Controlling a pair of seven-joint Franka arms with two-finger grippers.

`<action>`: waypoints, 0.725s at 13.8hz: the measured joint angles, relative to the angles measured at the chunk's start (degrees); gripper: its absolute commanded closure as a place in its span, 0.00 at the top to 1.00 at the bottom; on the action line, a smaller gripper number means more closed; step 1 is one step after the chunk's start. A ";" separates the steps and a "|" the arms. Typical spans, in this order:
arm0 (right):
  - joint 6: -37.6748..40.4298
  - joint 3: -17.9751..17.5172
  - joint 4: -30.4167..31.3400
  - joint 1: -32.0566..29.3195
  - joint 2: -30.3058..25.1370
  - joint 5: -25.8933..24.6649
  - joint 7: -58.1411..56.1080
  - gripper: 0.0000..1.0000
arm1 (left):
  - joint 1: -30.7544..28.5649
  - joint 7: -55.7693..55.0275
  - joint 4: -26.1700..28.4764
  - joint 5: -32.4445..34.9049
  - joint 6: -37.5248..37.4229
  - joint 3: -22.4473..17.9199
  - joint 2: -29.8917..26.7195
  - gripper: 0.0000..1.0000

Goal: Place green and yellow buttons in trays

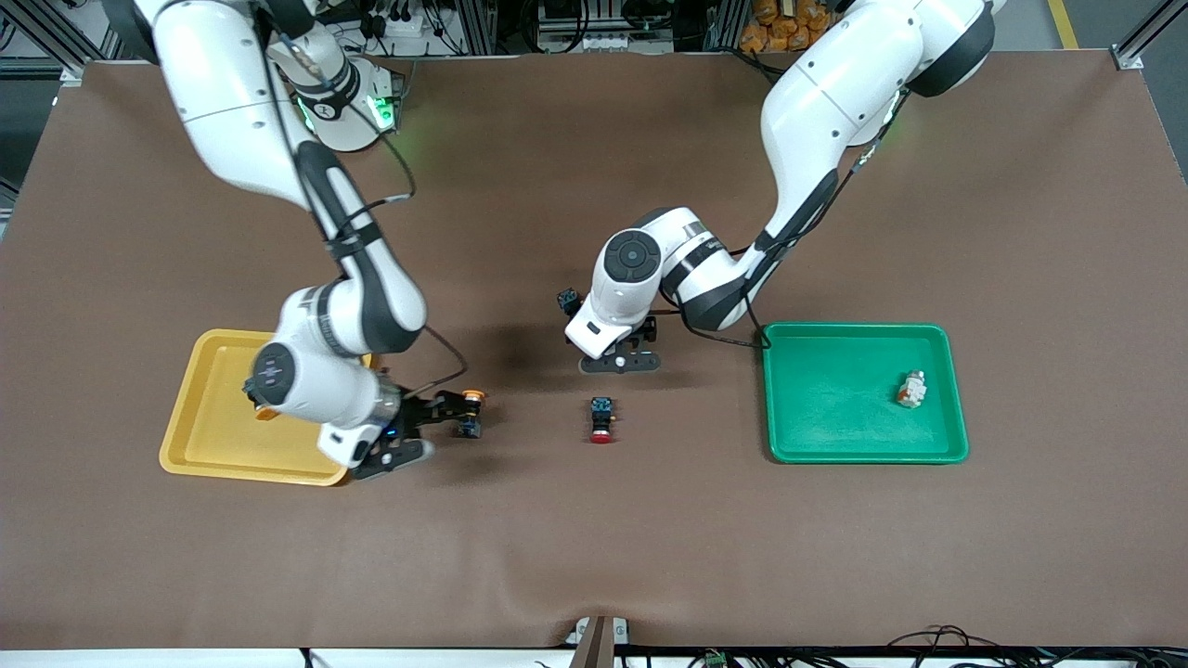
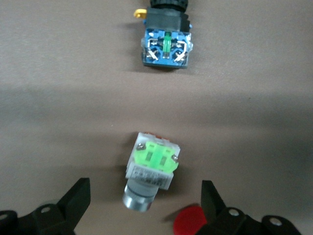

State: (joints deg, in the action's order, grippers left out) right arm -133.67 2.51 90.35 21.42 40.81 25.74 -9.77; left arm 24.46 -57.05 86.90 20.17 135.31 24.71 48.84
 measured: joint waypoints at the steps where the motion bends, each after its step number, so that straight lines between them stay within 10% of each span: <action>1: -0.85 0.02 0.01 0.97 0.55 0.00 3.86 1.00 | 0.09 0.92 -0.08 0.23 0.32 -0.14 0.51 1.00; 4: -4.74 0.05 0.02 3.23 3.16 -0.04 12.09 0.99 | 0.07 3.21 -0.23 0.30 2.02 -0.44 1.60 0.77; 6: -5.29 0.17 0.03 3.71 4.26 -0.04 13.31 0.00 | 0.21 3.43 -0.25 1.00 2.73 -0.43 2.17 0.20; 7: -5.20 0.29 0.12 3.71 4.50 -0.08 13.32 0.00 | 0.34 3.43 -0.28 1.12 2.89 -0.43 2.31 0.00; 10: -5.03 0.96 0.33 3.64 4.55 -0.18 12.72 0.00 | 0.15 3.43 -1.17 1.24 2.90 -0.46 2.29 0.00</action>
State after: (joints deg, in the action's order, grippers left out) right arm -138.70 3.47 90.67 25.06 45.36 25.55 2.95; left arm 24.61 -53.62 85.73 21.40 138.21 24.25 51.13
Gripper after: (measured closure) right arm 0.410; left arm 0.467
